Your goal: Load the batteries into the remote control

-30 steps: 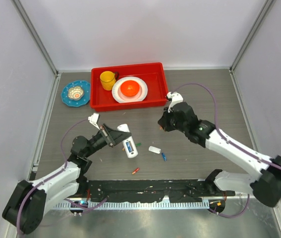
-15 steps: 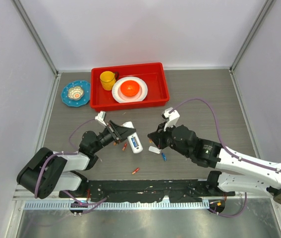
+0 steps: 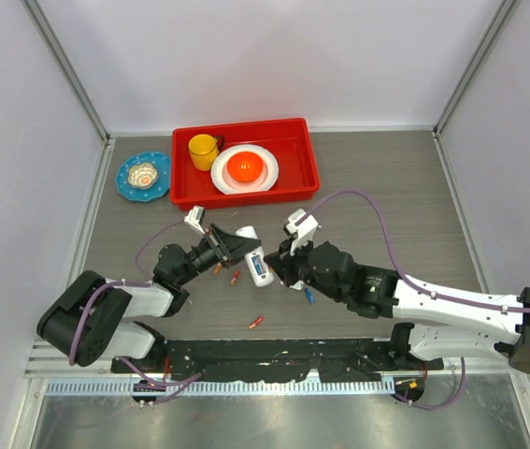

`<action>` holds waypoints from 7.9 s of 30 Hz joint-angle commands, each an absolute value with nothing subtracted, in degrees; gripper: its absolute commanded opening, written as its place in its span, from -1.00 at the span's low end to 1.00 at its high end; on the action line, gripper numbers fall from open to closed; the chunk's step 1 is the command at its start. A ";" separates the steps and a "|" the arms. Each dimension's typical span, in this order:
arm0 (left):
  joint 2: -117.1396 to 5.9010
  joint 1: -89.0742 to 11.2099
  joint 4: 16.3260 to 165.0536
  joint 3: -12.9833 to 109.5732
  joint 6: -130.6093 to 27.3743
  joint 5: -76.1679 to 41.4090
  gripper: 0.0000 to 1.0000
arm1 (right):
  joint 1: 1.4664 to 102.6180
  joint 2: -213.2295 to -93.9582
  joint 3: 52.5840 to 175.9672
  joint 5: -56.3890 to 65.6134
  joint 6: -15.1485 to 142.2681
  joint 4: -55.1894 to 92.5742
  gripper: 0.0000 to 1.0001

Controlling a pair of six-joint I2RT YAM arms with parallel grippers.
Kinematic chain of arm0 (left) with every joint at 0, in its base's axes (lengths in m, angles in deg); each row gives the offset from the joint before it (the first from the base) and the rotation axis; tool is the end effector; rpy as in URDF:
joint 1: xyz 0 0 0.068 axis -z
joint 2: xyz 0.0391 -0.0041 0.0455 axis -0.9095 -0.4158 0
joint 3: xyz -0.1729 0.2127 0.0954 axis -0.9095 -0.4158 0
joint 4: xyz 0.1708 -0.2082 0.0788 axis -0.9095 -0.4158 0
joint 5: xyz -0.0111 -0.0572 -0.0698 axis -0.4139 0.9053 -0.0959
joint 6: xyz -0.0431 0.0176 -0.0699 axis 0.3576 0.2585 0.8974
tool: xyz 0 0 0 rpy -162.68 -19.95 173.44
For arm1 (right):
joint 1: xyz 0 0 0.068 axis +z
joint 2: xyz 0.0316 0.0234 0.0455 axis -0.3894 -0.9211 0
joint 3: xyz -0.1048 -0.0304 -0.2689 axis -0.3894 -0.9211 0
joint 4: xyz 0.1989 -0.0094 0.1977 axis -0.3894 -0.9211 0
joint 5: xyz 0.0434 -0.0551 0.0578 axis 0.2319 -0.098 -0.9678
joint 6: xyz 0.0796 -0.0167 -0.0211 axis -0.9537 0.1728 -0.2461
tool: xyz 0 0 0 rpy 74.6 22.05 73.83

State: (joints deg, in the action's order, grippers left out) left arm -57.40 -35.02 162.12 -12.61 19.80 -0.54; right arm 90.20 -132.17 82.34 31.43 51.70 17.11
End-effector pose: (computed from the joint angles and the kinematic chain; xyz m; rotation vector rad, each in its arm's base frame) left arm 0.2083 -0.1586 0.1893 -0.3697 1.7364 -1.8534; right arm 0.1326 0.2540 0.2968 -0.5755 1.8447 0.7106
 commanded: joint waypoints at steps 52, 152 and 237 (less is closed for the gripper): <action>-54.57 -33.62 177.18 -9.20 17.84 -4.54 -0.99 | 95.69 -140.45 85.75 40.21 47.18 14.63 -0.99; -50.62 -33.62 177.18 -12.45 15.29 -5.77 -0.99 | 71.43 -127.00 81.19 5.33 20.90 22.61 0.92; -48.24 -33.62 177.18 -12.01 15.64 -7.80 -0.99 | 69.85 -141.77 70.63 -2.25 8.59 43.63 0.50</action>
